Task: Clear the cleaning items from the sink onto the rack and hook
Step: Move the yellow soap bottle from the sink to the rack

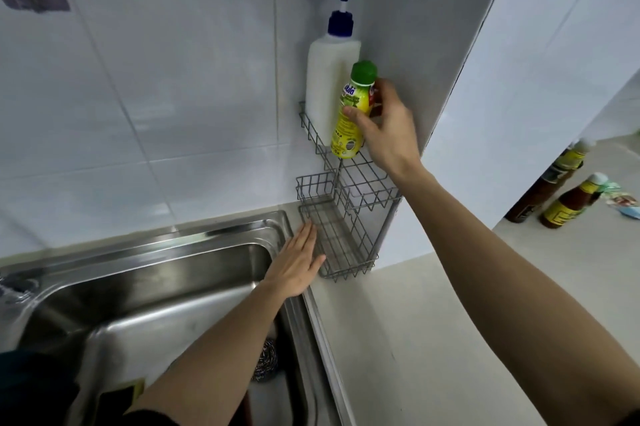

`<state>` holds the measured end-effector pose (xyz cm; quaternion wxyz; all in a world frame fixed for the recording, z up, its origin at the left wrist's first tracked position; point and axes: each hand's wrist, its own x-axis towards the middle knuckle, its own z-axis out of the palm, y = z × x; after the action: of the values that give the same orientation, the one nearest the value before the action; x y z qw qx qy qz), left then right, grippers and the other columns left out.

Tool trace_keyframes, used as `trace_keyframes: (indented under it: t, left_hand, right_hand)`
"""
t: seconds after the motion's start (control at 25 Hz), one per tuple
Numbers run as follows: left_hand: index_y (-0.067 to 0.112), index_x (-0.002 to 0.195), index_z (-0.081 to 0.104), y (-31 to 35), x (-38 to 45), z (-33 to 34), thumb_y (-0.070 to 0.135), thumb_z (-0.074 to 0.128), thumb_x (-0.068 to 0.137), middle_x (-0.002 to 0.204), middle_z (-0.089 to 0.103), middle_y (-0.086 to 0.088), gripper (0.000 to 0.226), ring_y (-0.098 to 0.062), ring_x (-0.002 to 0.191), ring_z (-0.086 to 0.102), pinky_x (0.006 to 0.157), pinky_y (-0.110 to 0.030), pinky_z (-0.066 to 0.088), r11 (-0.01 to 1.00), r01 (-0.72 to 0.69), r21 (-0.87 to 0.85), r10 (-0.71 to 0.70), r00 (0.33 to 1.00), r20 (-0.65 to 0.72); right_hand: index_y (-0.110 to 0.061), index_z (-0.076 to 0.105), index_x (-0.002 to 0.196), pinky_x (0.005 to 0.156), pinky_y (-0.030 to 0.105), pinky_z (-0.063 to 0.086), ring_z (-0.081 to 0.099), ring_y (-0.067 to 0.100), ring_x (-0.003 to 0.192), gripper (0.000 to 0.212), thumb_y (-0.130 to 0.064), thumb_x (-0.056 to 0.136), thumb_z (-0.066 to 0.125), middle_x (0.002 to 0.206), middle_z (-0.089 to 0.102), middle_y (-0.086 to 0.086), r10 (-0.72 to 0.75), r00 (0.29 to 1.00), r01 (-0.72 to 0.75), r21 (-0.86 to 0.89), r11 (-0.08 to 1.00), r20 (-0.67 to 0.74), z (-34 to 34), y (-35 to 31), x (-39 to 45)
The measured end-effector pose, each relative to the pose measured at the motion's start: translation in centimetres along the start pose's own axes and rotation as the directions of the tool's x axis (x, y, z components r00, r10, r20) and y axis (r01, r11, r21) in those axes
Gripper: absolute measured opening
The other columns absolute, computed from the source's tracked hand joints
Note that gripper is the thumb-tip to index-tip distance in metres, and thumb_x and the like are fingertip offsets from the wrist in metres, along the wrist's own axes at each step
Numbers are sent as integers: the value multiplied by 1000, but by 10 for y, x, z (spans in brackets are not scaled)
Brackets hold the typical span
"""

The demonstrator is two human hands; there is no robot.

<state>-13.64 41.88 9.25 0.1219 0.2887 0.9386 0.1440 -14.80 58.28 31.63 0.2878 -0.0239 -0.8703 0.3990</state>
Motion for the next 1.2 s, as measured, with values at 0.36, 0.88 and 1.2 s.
trace_keyframes:
  t: [0.36,0.88,1.2]
  left_hand:
    - [17,149,-17,-8,9,0,54,19,98,155,-28,0,73,-11,144,-19,114,-28,-10,998,-59,-5,59,998,-6]
    - [19,150,-14,-11,10,-3,58,16,96,158,-22,1,73,-11,146,-18,116,-29,-9,997,-58,42,58,998,14]
    - [20,151,-10,-9,9,-6,59,19,96,160,-18,1,74,-14,147,-13,115,-30,-9,998,-47,52,46,999,7]
  right_hand:
    - [-15,55,127,89,30,56,67,8,96,54,-36,81,74,111,71,-3,73,996,-76,64,995,49,20,12,13]
    - [-16,52,123,90,42,55,67,21,99,52,-26,78,77,111,70,1,114,982,-97,-118,988,150,21,20,4]
    - [-17,52,122,87,40,56,66,19,95,52,-31,78,77,108,69,0,109,981,-92,-104,990,161,24,28,6]
